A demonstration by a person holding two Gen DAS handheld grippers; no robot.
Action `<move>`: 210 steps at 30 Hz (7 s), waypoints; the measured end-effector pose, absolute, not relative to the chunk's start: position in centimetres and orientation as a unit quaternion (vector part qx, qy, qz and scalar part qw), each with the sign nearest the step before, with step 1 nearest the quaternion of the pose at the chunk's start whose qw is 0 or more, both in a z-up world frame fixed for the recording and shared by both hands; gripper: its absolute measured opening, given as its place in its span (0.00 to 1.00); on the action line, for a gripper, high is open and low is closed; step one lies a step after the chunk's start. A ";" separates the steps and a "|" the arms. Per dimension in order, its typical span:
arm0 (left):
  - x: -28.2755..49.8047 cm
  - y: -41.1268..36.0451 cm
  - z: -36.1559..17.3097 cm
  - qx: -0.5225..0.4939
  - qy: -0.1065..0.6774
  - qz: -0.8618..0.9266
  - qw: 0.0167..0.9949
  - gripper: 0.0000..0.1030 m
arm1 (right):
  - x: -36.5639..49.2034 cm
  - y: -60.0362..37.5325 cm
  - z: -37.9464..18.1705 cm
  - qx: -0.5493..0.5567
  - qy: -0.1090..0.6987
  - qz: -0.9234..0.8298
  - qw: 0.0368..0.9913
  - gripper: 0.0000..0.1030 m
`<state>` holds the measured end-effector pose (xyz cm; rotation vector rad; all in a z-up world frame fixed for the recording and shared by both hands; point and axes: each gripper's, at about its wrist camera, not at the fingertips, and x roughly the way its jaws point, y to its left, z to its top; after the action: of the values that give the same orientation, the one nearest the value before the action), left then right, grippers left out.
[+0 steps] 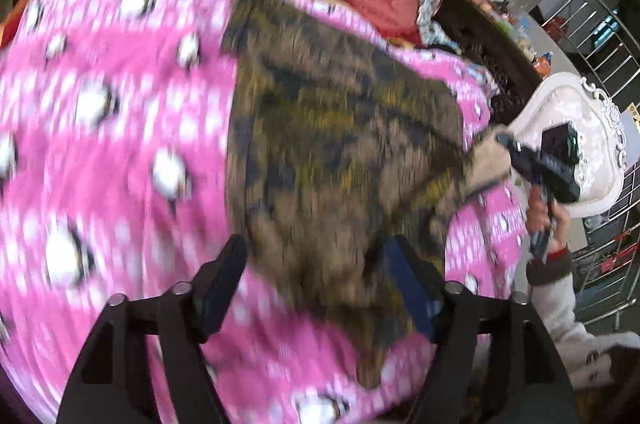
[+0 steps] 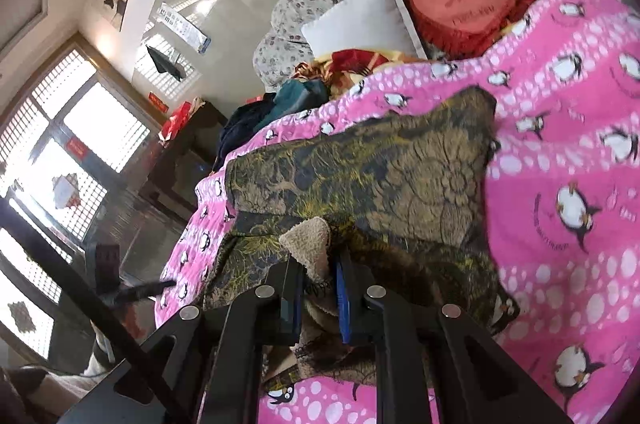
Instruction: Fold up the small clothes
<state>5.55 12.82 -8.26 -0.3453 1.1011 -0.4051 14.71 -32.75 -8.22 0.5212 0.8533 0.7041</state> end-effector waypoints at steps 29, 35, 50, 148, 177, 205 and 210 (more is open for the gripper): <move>19.5 10.8 -0.9 -0.228 0.414 -0.226 0.852 0.04 | 21.9 -35.0 -5.3 0.335 0.343 0.300 0.825 0.14; 29.7 16.3 -7.1 -0.294 0.449 -0.084 0.839 0.32 | 27.2 -36.6 -8.3 0.349 0.383 0.124 0.846 0.40; 26.8 17.6 -6.5 -0.209 0.396 -0.073 0.891 0.83 | 28.0 -33.3 -10.4 0.161 0.423 0.112 0.885 0.73; 20.5 12.3 -13.4 -0.124 0.497 -0.139 0.848 0.73 | 34.3 -31.7 -13.6 0.084 0.484 0.029 0.871 0.10; 17.7 14.2 -13.7 -0.139 0.484 -0.137 0.853 0.42 | 16.3 -33.3 -10.9 0.071 0.468 0.069 0.878 0.18; 17.9 14.8 -15.6 -0.246 0.398 -0.140 0.872 1.00 | 30.6 7.0 -10.2 -0.101 0.445 0.243 0.856 0.57; 17.5 14.1 -15.0 -0.219 0.395 -0.184 0.873 0.10 | 30.8 2.8 -7.4 -0.013 0.448 0.275 0.851 0.20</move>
<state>17.49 14.06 -15.01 -0.4582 0.8253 -0.3837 30.82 2.84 -7.41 -0.0284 0.9427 0.5792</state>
